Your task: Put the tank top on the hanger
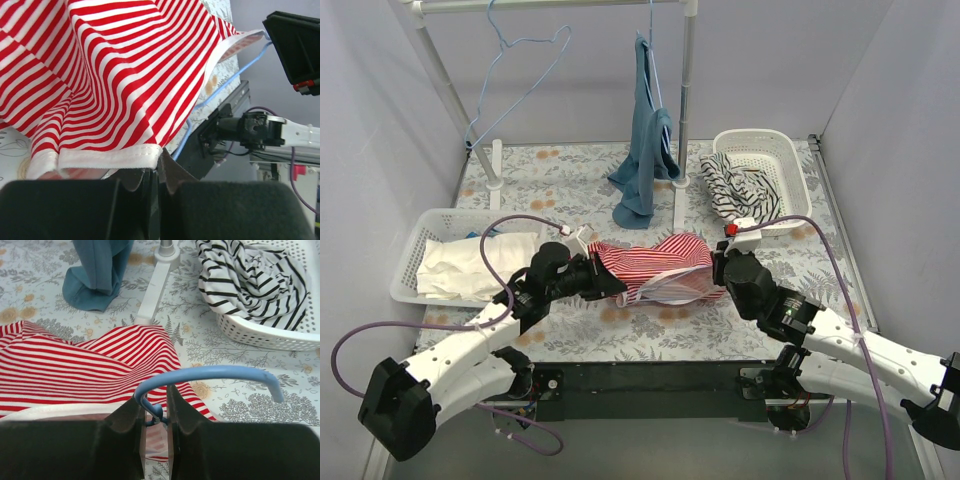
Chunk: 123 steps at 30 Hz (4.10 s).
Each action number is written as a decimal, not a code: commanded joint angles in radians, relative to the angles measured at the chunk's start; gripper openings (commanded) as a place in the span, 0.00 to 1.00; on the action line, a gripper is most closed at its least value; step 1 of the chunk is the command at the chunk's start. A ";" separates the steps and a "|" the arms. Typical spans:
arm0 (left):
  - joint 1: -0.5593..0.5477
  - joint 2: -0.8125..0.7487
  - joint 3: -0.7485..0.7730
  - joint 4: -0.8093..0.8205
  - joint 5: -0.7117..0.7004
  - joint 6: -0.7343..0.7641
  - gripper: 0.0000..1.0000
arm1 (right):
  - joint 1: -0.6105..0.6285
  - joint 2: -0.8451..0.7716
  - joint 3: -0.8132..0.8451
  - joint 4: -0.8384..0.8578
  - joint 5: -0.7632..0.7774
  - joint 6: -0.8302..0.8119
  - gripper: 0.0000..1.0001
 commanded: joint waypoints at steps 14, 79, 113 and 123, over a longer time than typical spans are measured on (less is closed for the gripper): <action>0.162 -0.070 0.040 0.000 0.398 -0.133 0.00 | 0.000 0.002 0.114 -0.059 0.214 -0.021 0.01; 0.185 -0.047 0.152 0.080 0.275 -0.358 0.00 | 0.000 -0.050 0.095 -0.037 0.170 0.010 0.01; 0.194 0.152 1.047 -0.442 -0.002 0.329 0.78 | 0.002 0.252 0.927 -0.121 -0.161 -0.218 0.01; 0.194 0.204 1.362 -0.454 0.067 0.490 0.74 | 0.013 0.613 1.683 -0.530 -0.366 -0.441 0.01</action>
